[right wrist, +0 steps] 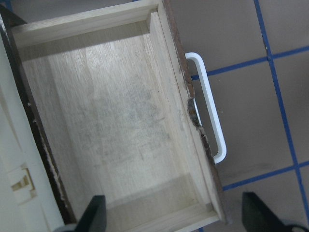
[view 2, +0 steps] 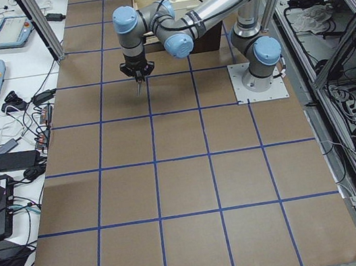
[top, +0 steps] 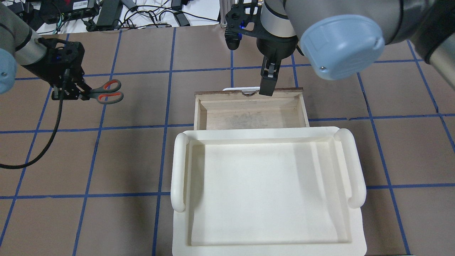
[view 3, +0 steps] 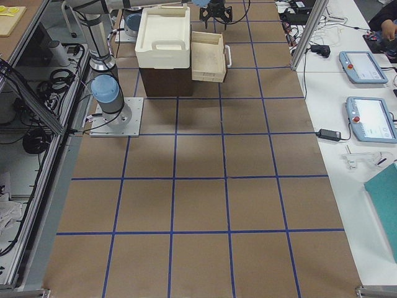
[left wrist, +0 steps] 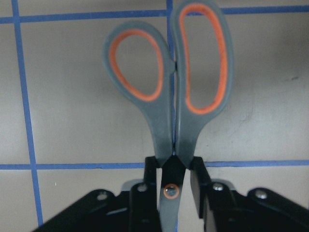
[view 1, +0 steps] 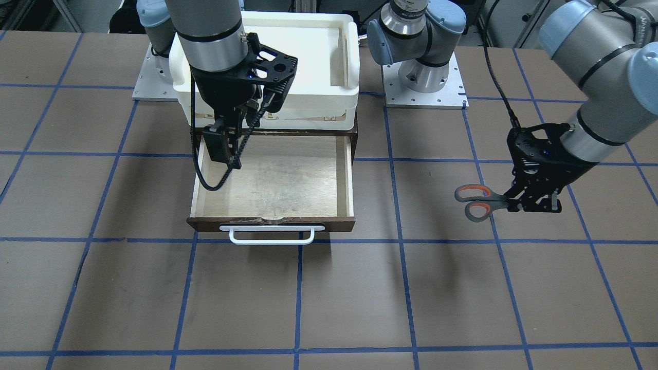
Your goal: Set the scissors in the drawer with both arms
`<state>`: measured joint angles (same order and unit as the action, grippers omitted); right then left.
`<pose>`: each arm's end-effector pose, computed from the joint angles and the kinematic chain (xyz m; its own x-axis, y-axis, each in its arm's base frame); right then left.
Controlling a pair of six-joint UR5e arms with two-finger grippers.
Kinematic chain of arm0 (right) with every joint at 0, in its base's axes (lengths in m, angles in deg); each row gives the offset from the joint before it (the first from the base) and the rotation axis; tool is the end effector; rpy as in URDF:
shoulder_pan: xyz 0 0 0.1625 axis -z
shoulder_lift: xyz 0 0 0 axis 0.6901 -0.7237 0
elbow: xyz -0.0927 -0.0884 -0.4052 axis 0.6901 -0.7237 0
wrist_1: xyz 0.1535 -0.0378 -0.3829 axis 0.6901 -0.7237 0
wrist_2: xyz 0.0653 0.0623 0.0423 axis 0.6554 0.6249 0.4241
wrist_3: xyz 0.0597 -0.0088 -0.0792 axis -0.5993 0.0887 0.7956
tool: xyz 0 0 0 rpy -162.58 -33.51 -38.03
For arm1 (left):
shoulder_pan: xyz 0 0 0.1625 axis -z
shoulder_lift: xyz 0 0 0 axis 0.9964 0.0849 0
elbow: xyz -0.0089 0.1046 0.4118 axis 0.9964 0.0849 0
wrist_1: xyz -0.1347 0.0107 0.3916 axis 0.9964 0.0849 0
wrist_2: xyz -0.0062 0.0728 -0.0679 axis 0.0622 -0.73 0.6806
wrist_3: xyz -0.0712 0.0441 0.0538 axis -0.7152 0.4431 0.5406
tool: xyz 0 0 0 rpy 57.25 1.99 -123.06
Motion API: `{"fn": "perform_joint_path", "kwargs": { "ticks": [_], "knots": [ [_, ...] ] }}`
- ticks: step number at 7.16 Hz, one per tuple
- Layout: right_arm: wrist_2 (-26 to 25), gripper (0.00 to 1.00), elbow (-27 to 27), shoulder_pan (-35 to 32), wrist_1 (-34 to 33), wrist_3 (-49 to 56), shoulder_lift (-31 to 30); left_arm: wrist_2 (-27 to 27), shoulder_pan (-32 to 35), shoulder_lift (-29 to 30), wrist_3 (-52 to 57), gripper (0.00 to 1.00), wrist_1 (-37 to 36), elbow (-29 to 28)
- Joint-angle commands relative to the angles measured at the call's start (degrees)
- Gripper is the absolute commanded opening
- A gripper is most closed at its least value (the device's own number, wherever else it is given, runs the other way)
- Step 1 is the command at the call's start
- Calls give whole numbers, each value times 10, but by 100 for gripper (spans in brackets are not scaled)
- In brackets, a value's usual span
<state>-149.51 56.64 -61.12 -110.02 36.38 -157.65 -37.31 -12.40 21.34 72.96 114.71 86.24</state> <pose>0.2690 -0.4846 0.4870 -0.3220 -0.9443 0.0675 -0.9449 0.3161 -0.0853 0.0224 -0.5510 0.3890 -0.0128 0.9993 -0.0357 0.9965 0.0098 -0.0828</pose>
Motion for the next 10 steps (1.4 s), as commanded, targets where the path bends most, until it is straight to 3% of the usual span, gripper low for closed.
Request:
{"fn": "perform_joint_path", "kwargs": {
  "ticks": [1, 5, 10],
  "knots": [
    [-1, 100, 15, 20, 33, -165, -39, 20, 66, -15, -119, 0, 10, 0],
    [3, 100, 13, 79, 69, -439, -66, 22, 198, -4, -300, 0, -5, -2],
    [-12, 100, 15, 94, 113, -574, -87, 18, 318, 32, -453, 0, -28, -31]
  ]
}}
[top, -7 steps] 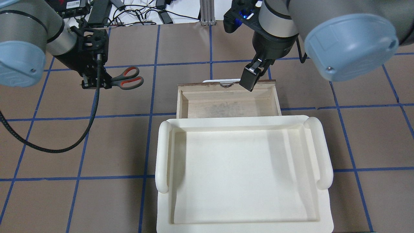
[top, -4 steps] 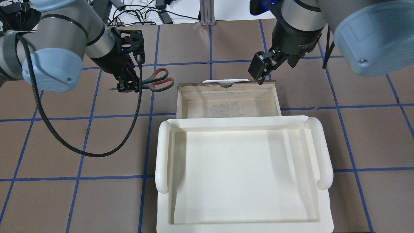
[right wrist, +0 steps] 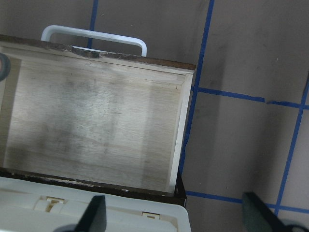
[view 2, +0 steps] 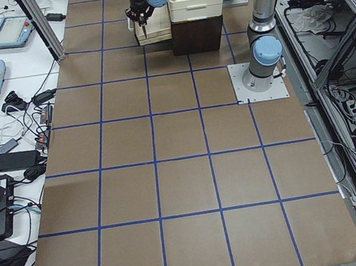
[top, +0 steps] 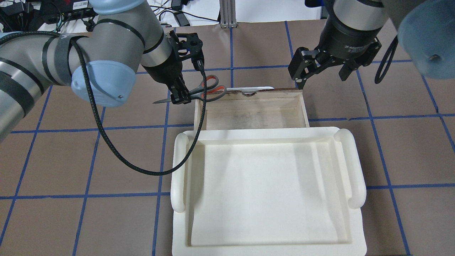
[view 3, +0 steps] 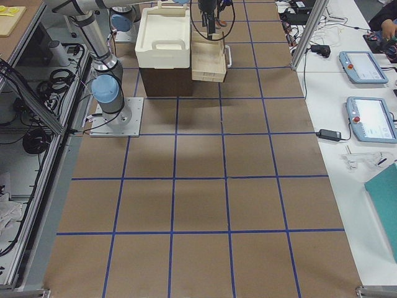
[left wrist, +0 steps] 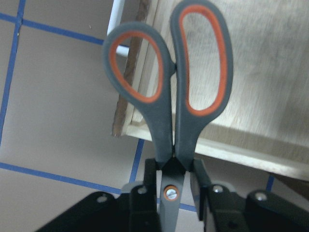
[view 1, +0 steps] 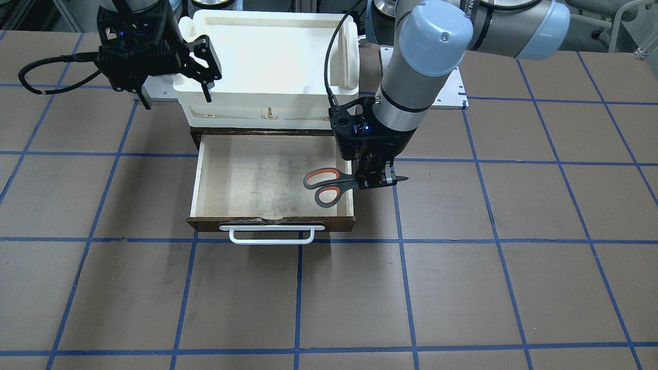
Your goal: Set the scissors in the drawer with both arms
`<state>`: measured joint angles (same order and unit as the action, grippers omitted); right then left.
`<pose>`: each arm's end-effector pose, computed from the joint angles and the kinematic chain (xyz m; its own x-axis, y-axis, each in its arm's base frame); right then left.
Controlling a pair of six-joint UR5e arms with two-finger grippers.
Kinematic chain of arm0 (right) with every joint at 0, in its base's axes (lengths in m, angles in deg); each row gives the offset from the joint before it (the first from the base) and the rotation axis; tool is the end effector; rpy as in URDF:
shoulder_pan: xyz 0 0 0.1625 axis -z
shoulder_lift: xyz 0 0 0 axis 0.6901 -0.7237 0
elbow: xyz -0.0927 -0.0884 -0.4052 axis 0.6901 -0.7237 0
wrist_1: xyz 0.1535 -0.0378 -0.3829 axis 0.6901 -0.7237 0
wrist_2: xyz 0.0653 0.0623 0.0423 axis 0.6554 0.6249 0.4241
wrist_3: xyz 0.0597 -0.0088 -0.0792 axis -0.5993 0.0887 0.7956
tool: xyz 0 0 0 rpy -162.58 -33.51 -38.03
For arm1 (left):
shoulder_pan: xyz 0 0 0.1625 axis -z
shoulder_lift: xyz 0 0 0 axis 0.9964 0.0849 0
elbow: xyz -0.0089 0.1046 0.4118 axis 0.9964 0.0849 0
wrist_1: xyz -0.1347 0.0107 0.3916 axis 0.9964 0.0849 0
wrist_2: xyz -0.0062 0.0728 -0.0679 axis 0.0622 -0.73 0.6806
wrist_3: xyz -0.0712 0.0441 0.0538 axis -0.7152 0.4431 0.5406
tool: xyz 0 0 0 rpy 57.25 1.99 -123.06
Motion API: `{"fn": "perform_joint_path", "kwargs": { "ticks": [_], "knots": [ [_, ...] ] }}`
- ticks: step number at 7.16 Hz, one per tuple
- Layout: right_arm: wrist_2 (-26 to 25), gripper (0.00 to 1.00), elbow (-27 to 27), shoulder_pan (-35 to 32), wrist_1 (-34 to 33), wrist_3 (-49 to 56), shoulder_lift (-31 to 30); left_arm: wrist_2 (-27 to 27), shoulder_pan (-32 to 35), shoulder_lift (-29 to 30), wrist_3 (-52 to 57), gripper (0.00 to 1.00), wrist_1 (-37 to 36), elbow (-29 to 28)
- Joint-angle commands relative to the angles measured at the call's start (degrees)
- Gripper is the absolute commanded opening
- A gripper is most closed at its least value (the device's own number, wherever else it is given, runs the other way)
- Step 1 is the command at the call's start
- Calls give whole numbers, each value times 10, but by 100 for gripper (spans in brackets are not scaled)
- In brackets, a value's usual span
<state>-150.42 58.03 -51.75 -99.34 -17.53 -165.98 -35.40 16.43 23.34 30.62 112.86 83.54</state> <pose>0.1784 -0.4530 0.5281 -0.9901 -0.1391 -0.0163 -0.1384 0.9896 -0.0390 -0.2534 -0.5126 0.3965 -0.2415 0.9704 0.0037 0.9615 0.2398 -0.1342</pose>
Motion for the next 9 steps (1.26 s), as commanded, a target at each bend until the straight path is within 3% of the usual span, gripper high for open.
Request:
{"fn": "perform_joint_path", "kwargs": {
  "ticks": [1, 5, 9],
  "knots": [
    [-3, 100, 1, 0, 6, -59, -6, -7, 49, 28, -47, 0, -34, -4],
    [-3, 100, 1, 4, 3, -54, -10, -9, 117, 63, -107, 0, -57, -5],
    [-3, 100, 2, 4, 9, -58, -10, -10, 144, 92, -124, 0, -60, 0]
  ]
}}
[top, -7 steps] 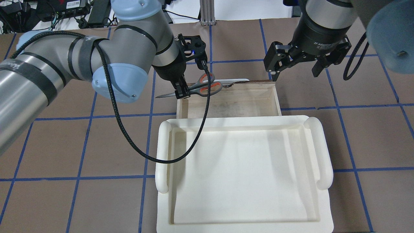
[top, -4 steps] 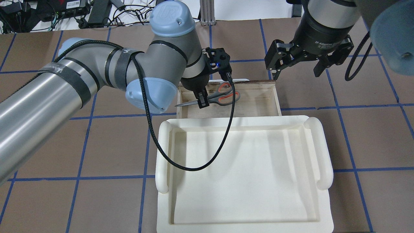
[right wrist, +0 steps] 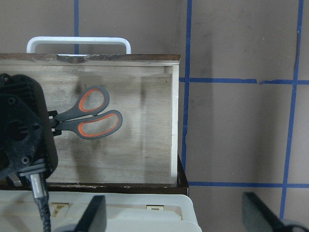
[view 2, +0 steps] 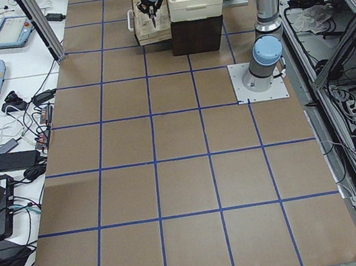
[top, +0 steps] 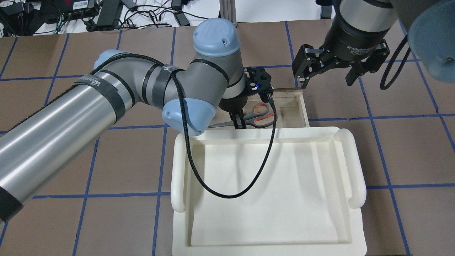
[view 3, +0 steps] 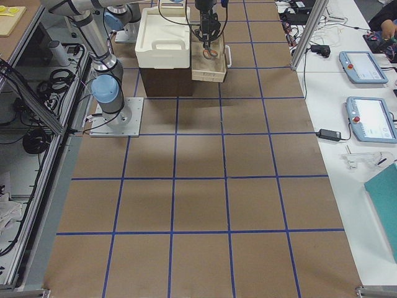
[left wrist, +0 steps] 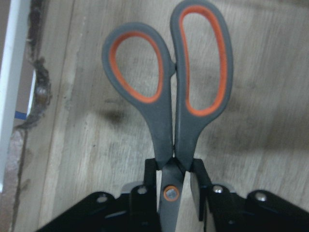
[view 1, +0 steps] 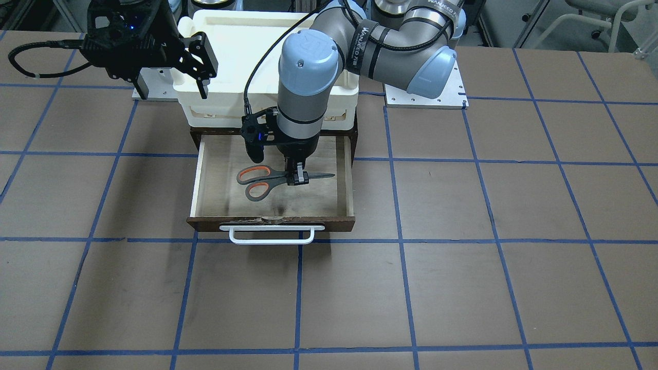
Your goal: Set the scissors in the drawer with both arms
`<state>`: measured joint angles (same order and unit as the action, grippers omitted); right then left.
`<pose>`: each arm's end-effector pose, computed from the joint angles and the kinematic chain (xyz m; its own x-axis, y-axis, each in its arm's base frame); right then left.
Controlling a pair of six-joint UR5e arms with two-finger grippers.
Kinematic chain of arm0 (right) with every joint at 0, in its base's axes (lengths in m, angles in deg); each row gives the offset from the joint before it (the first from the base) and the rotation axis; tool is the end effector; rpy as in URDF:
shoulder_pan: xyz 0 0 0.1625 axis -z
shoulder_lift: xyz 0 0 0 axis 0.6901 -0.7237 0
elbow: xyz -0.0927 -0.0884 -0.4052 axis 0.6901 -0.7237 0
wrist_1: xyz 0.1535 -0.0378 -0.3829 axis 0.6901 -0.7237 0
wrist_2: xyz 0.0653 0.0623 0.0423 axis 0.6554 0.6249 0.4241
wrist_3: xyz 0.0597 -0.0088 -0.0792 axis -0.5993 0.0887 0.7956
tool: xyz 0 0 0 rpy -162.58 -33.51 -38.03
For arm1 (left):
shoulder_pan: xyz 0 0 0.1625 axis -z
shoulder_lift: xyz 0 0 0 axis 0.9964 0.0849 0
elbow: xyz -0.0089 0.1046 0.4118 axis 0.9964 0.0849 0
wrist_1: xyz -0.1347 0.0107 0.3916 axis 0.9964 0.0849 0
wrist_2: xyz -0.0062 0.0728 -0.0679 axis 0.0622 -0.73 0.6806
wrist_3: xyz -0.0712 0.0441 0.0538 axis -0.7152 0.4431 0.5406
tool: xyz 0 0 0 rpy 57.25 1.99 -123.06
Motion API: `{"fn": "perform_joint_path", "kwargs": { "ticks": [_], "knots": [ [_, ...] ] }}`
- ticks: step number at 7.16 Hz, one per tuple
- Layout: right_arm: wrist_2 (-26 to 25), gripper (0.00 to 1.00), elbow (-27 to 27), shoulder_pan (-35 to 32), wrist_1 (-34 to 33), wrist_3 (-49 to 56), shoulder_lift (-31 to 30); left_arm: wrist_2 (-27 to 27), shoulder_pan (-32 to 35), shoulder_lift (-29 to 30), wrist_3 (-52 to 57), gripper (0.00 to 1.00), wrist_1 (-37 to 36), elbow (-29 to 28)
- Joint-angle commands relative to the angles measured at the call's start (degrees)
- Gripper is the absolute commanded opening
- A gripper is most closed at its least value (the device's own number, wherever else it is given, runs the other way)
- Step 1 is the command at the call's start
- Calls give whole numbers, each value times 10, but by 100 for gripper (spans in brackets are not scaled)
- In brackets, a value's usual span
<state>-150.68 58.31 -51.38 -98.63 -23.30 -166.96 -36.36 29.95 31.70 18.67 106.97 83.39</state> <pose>0.1744 -0.4465 0.5323 -0.9994 -0.0323 -0.0156 -0.0317 0.9988 -0.0373 -0.3814 -0.4754 0.3245 -0.2149 0.9752 0.0534 0.9713 0.2191 -0.0927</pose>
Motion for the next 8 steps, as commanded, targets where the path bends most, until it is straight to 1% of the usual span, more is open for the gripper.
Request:
{"fn": "perform_joint_path", "kwargs": {
  "ticks": [1, 2, 3, 4, 5, 7, 8],
  "knots": [
    [0, 100, 0, 0, 2, 0, -1, 0, 10, 15, -5, 0, -4, 4],
    [0, 100, 0, 0, 2, 0, -1, -2, 17, 16, -4, 0, -4, 6],
    [0, 100, 0, 1, 2, 0, -1, -27, 23, 19, -5, 1, -5, 6],
    [-1, 100, 0, 1, 2, 0, -1, -27, 23, 21, -2, 31, -6, 6],
    [-1, 100, 0, 1, 2, 0, -1, -25, 23, 19, -1, 37, -8, 6],
    [-10, 100, 0, 1, 2, 4, -1, -21, 23, 18, -4, 70, -8, 6],
    [-10, 100, 0, 1, 2, 1, -1, -22, 20, 10, 0, 73, -8, 5]
  ]
}}
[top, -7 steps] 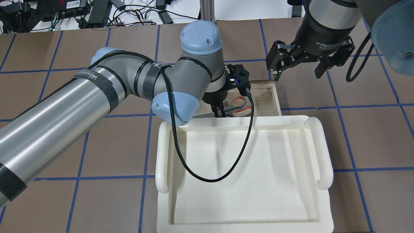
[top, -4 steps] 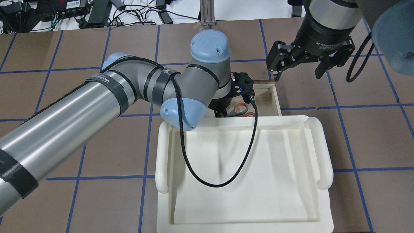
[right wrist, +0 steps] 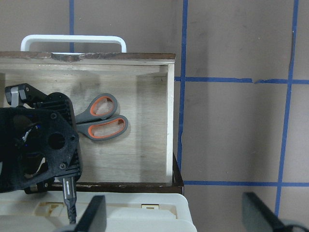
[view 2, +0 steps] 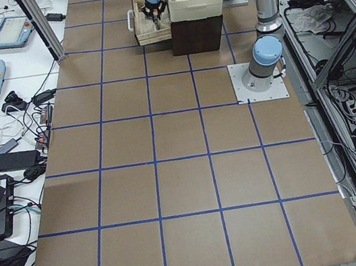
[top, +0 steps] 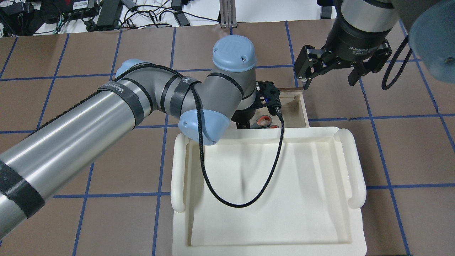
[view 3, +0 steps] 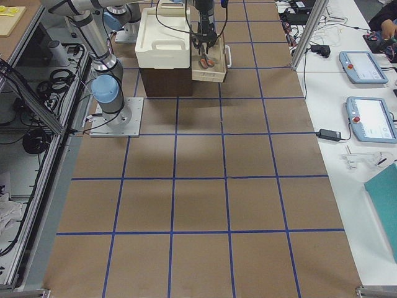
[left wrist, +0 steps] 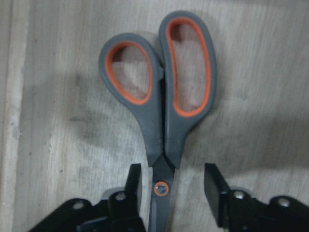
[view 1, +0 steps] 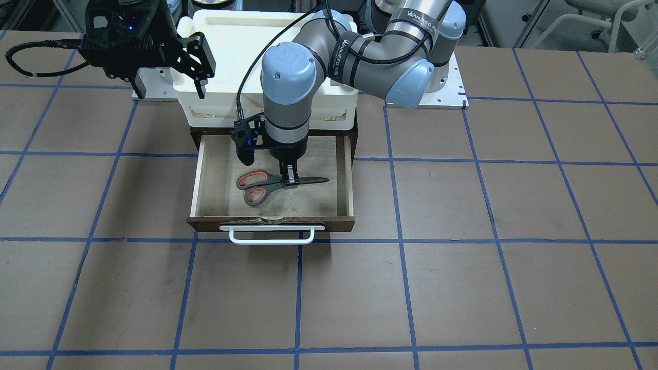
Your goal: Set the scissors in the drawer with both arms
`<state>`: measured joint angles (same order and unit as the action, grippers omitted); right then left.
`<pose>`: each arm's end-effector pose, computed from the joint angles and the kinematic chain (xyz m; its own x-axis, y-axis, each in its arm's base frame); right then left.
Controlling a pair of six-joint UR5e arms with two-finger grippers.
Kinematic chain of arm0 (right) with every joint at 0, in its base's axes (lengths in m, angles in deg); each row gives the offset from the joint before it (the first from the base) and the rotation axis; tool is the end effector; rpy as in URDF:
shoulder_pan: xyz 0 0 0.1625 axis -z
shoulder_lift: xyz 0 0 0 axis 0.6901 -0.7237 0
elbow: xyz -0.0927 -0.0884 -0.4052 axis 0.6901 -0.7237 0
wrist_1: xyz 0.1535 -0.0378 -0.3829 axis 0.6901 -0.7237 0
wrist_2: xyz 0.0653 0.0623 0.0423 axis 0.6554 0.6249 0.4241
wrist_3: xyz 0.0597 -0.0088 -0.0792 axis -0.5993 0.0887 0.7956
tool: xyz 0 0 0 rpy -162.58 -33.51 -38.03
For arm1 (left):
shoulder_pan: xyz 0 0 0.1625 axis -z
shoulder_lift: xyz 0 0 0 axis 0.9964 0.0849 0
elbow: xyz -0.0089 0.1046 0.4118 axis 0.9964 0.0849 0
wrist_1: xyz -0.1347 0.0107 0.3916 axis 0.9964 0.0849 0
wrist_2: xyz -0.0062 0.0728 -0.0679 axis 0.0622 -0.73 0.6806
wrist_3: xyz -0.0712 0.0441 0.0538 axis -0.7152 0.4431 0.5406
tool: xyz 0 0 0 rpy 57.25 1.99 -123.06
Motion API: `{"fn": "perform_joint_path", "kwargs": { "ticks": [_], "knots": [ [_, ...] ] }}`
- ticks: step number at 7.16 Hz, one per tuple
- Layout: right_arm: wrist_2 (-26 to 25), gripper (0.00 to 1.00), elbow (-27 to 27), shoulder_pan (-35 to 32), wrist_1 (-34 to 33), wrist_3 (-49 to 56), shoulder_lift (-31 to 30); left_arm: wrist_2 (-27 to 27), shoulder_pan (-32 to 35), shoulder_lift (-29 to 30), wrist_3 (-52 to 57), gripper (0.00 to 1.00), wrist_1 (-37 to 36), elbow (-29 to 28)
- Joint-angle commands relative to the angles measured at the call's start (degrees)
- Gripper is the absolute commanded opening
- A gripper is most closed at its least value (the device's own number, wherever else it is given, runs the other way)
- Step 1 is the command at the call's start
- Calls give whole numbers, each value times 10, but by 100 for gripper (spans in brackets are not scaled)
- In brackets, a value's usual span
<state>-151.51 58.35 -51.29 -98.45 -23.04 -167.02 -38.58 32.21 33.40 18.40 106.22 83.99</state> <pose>0.1722 -0.4462 0.5321 -0.9994 -0.0347 -0.0009 -0.0346 0.9988 -0.0353 -0.3978 -0.4646 0.3030 -0.1834 0.9817 0.0514 0.9815 0.1858 -0.0454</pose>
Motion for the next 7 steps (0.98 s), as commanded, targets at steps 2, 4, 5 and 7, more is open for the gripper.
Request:
{"fn": "perform_joint_path", "kwargs": {
  "ticks": [2, 4, 5, 7],
  "knots": [
    [-1, 100, 0, -1, 0, -1, 0, -5, -31, -27, 9, 73, 8, -20],
    [0, 100, 0, -4, 0, -4, 2, -1, -89, -45, 16, 73, 39, -50],
    [8, 100, 9, -4, -1, -4, 6, 4, -122, -60, -1, 72, 61, -62],
    [11, 100, 33, -6, -9, -3, 8, 43, -198, -85, -114, 73, 73, -71]
  ]
}}
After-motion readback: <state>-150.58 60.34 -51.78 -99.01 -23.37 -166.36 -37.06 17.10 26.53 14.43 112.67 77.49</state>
